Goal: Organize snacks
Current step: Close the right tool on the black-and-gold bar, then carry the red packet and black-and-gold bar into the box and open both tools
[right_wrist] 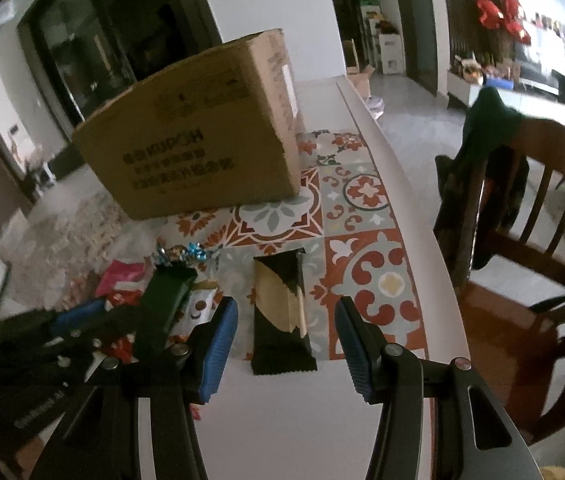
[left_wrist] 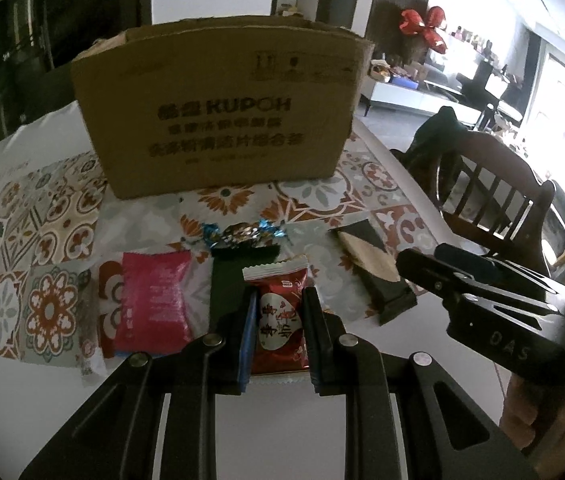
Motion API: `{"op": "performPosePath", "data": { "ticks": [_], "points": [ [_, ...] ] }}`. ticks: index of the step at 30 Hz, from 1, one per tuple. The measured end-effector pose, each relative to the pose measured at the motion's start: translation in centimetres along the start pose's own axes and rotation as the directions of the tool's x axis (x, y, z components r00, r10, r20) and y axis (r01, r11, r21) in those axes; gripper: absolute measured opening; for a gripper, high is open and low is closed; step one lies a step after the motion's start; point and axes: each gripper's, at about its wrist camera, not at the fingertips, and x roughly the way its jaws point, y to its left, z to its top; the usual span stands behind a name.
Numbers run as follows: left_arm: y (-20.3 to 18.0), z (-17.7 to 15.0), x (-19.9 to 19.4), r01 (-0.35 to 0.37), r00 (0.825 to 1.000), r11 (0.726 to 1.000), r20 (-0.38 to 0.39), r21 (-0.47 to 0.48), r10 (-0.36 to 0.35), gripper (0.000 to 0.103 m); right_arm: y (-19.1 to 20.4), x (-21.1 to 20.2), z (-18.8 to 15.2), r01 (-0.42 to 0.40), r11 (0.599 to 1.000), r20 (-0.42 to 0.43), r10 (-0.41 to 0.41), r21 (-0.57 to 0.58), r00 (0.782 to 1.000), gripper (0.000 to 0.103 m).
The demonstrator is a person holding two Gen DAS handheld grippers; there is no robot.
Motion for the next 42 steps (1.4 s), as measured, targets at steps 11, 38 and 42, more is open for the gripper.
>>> {"op": "performPosePath", "data": {
  "ticks": [11, 38, 42],
  "points": [
    [1.3, 0.3, 0.6, 0.006, 1.000, 0.999, -0.008, -0.049, -0.007, 0.022, 1.0, 2.7, 0.4, 0.028, 0.997, -0.077, -0.034, -0.071, 0.996, 0.052],
    [3.9, 1.6, -2.1, 0.035, 0.998, 0.994, 0.060, -0.106, -0.028, 0.022, 5.2, 0.3, 2.3, 0.093, 0.978, 0.045, -0.086, -0.185, 0.995, 0.032],
    [4.0, 2.8, -4.0, 0.037, 0.994, 0.994, 0.103, -0.098, -0.026, 0.022, 6.1, -1.5, 3.5, 0.074, 0.979, 0.091, -0.057, -0.191, 0.994, 0.032]
  ]
}}
